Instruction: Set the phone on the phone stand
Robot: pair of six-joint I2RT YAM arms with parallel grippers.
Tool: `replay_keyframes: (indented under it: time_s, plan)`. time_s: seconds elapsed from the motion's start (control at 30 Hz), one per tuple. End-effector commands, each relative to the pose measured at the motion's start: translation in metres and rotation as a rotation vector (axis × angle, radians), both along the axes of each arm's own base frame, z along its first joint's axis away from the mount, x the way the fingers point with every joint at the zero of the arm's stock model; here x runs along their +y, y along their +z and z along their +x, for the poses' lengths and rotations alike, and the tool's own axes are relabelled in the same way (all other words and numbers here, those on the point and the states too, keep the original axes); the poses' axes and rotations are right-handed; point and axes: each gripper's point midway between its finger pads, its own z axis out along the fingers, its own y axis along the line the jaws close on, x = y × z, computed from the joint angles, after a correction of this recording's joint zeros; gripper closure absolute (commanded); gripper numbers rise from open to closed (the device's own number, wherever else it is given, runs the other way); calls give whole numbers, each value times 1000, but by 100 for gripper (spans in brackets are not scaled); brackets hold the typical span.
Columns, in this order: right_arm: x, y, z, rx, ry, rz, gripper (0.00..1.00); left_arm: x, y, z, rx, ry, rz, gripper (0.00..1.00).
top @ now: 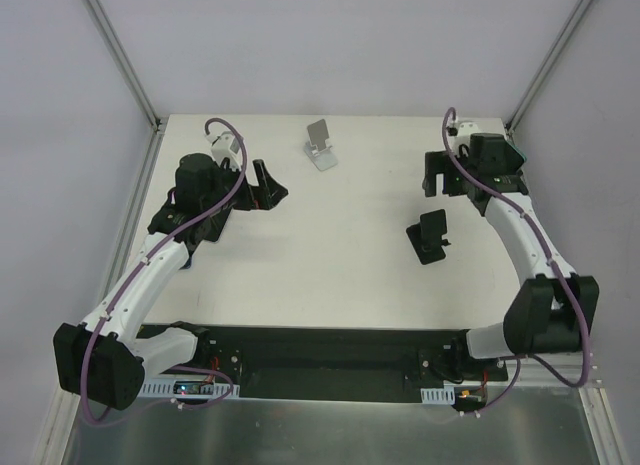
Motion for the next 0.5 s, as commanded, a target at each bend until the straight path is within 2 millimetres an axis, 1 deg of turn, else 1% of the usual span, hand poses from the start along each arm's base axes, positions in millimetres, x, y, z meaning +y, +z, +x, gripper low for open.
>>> replay_keyframes:
  time_s: [0.0,0.1,0.2,0.23,0.27,0.33,0.37,0.4,0.47]
  plan:
    - [38,-36,-27,208,292,60,4,-8,17,-4,-69,-67,-39,1]
    - [50,-38,-42,246,380,101,3,-10,18,-5,-70,-82,-48,1]
    - [53,-47,-59,306,417,113,2,-14,18,-7,-65,-102,-62,1]
    - [51,-46,-62,307,414,109,2,-15,17,-8,-62,-106,-64,1]
    - [49,-54,-68,325,407,102,2,-15,16,-8,-57,-108,-66,1]
    - [43,-57,-73,322,383,74,2,-17,15,-9,-48,-116,-73,1]
    - [40,-59,-73,317,372,64,2,-17,15,-9,-45,-117,-75,1]
    - [31,-66,-75,329,330,30,2,-17,15,-9,-45,-119,-78,1]
    - [24,-64,-71,296,278,8,3,-19,14,-10,-35,-128,-83,1]
